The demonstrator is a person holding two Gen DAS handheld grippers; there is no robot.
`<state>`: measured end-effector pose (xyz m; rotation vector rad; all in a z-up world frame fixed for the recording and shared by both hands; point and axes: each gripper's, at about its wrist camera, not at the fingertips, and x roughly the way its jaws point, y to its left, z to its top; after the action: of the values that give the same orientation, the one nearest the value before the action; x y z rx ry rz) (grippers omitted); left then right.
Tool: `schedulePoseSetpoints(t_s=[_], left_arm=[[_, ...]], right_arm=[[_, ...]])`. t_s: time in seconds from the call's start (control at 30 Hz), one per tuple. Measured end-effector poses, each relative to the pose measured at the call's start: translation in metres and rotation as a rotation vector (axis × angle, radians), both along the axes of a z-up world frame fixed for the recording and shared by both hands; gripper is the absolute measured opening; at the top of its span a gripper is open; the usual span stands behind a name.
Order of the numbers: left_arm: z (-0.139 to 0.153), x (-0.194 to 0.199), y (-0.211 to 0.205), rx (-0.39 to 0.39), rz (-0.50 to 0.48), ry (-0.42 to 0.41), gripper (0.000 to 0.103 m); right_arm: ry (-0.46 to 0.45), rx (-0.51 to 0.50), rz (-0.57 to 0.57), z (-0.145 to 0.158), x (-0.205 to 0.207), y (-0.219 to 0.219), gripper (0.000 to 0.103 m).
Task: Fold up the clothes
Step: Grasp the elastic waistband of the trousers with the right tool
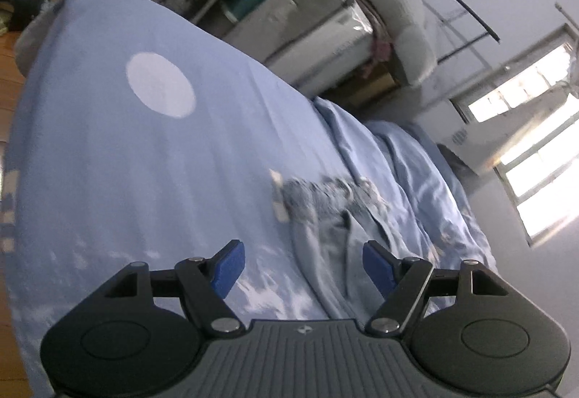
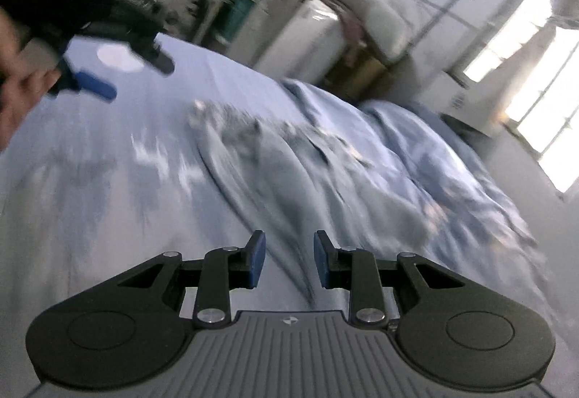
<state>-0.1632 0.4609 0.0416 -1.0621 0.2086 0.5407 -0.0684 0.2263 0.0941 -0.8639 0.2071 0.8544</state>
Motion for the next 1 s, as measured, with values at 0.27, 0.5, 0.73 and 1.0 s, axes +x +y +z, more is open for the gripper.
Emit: schedulePoseSetpoints(t_s=[0.27,0.5,0.73,1.0], left_arm=[[-0.008,-0.008,0.019,-0.038,0.076,0.002,0.071],[-0.019,-0.015,0.031,-0.085,0.095,0.005,0.071],[-0.023,-0.014,0.033,-0.103,0.099,0.005,0.071],[-0.027,-0.016,0.035,-0.125,0.097,-0.005,0.071]], right_arm=[[0.084,-0.034,0.124,-0.023,0.048,0.101,0.037],[0.145,-0.112,0.153,-0.049,0.076,0.145,0.039],[0.213,-0.171,0.148,-0.064,0.098,0.155,0.041],[0.343,-0.123,0.124,-0.072,0.129,0.158,0.05]])
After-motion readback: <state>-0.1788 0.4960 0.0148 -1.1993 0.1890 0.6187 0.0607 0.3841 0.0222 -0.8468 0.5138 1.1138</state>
